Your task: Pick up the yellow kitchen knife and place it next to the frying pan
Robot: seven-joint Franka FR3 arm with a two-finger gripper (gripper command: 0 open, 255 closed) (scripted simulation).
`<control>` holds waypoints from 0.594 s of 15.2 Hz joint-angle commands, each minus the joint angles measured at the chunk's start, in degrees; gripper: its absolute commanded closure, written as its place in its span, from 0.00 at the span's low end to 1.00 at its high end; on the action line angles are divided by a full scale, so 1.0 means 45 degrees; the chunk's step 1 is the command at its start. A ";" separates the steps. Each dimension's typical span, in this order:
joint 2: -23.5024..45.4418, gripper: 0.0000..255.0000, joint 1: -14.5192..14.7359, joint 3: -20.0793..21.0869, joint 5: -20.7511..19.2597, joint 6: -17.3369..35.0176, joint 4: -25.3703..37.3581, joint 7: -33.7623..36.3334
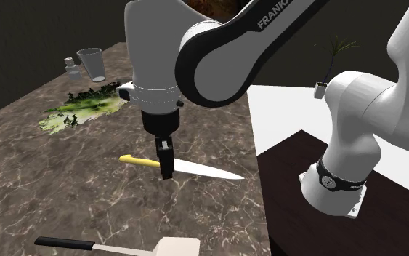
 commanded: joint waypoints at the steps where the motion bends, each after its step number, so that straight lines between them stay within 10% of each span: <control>1: 0.0014 0.00 0.0000 -0.0002 0.0006 0.0025 -0.0007 -0.0007; 5: 0.0013 0.00 0.0000 -0.0002 0.0005 0.0023 -0.0006 -0.0006; 6: 0.0013 1.00 0.0000 -0.0002 0.0005 0.0023 -0.0006 -0.0006; 9: 0.0013 1.00 0.0000 -0.0002 0.0005 0.0023 -0.0006 -0.0006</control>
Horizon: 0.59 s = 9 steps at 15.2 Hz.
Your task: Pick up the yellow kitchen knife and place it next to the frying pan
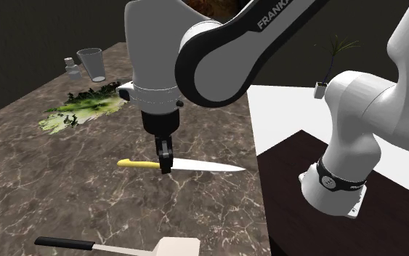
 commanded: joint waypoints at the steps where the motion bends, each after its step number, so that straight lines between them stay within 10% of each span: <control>1: 0.0003 1.00 -0.0003 -0.0003 -0.0002 -0.0005 -0.0007 0.0000; 9: -0.0320 1.00 -0.0017 0.0026 -0.0120 -0.0544 0.0221 0.0100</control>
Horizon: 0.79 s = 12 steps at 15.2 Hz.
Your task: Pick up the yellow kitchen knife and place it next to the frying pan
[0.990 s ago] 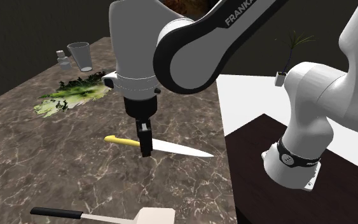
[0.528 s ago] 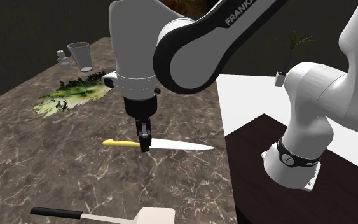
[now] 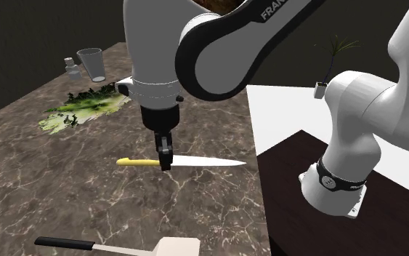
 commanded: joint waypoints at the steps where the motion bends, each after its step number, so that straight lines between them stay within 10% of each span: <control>1: -0.0185 1.00 -0.0004 0.0023 -0.0065 -0.0367 0.0185 0.0064; 12: -0.1106 1.00 -0.0034 0.0149 -0.0325 -0.2336 0.1262 0.0312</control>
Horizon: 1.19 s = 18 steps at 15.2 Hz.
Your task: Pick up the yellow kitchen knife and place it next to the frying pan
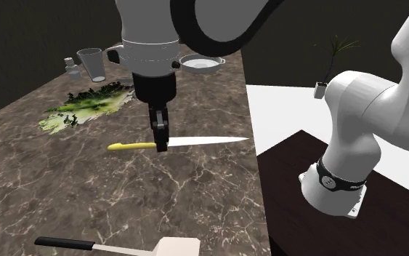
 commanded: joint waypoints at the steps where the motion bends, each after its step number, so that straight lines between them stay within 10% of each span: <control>1: -0.0181 1.00 -0.0001 0.0034 -0.0045 -0.0423 0.0240 0.0053; 18: -0.1221 1.00 -0.1193 -0.1650 -0.0668 -0.1983 0.0841 -0.2504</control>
